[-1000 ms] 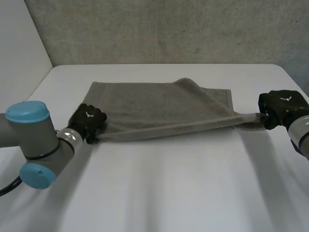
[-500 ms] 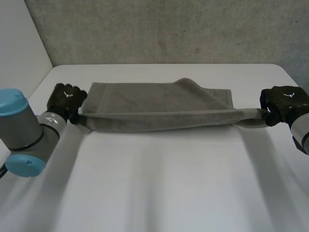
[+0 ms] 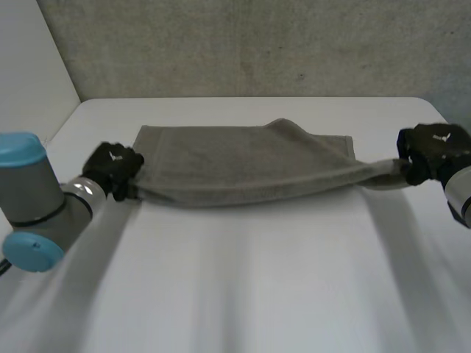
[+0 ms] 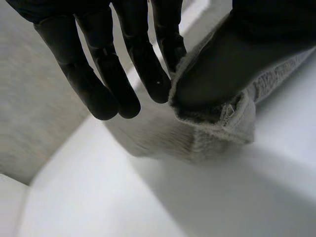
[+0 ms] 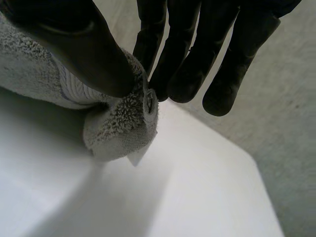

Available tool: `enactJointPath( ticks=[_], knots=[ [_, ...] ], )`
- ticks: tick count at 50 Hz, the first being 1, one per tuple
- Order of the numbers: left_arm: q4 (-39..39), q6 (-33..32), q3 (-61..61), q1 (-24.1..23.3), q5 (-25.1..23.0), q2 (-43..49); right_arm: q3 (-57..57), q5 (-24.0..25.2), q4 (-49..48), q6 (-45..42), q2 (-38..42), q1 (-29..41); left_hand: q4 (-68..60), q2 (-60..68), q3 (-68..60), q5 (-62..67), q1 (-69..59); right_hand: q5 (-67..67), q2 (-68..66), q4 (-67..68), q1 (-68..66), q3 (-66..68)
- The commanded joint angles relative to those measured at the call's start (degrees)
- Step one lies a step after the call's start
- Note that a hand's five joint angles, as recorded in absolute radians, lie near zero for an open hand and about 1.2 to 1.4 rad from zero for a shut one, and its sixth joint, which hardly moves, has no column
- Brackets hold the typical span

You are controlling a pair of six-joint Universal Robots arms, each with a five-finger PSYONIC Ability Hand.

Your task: Fold the towel.

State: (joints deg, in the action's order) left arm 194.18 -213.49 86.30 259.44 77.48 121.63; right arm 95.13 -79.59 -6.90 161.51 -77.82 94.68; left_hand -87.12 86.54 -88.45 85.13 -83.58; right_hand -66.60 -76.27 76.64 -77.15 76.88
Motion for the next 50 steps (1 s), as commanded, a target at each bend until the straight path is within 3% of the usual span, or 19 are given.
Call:
enactJointPath(
  ticks=[1,6,14,23,33,37,43,50],
  knots=[
    [0.2,0.7,-1.1,3.3,0.0,-15.9,-6.6,0.1,5.9,-0.8,-6.3,-0.1,7.1,-6.5,8.5,-15.1,3.6,-3.4,-3.7,3.4,-2.8,3.1],
    [0.2,3.1,-3.4,3.5,-0.3,-23.8,-22.8,3.2,23.7,-1.3,-7.1,-0.4,7.1,-6.5,8.5,-15.1,3.6,-3.4,-3.7,3.4,-2.8,3.1],
    [-4.4,4.3,-3.9,3.4,-4.1,-24.5,-31.1,4.0,32.5,-8.3,-3.0,-0.6,7.1,-6.5,8.5,-15.1,3.6,-3.4,-3.7,3.4,-2.8,3.1],
    [-8.7,-0.5,-2.3,4.1,-5.4,-13.2,-26.8,3.4,33.0,-13.1,0.9,0.0,7.1,-6.5,8.5,-15.1,3.6,-3.4,-3.7,3.4,-2.8,3.1],
    [-9.0,-8.6,-7.3,3.8,-4.7,-1.0,-29.2,3.3,32.6,-13.0,14.9,0.2,7.1,-6.5,8.5,-15.1,3.6,-3.4,-3.7,3.4,-2.8,3.1],
    [-9.3,-8.3,-8.9,3.6,-4.7,-0.3,-32.0,1.5,32.7,-12.8,19.7,0.6,7.1,-6.5,8.5,-15.1,3.6,-3.4,-3.7,3.4,-2.8,3.1],
    [-9.3,-8.2,-11.8,3.6,-4.8,-1.0,-35.2,1.1,29.6,-12.8,19.7,2.5,7.1,-6.5,8.5,-15.1,3.6,-3.4,-3.7,3.4,-2.8,3.1],
    [-9.3,-6.2,-31.6,1.5,-1.8,3.8,-51.2,-0.7,21.1,-12.6,22.2,4.1,7.1,-6.5,8.5,-15.1,3.6,-3.4,-3.7,3.4,-2.8,3.1]
  ],
)
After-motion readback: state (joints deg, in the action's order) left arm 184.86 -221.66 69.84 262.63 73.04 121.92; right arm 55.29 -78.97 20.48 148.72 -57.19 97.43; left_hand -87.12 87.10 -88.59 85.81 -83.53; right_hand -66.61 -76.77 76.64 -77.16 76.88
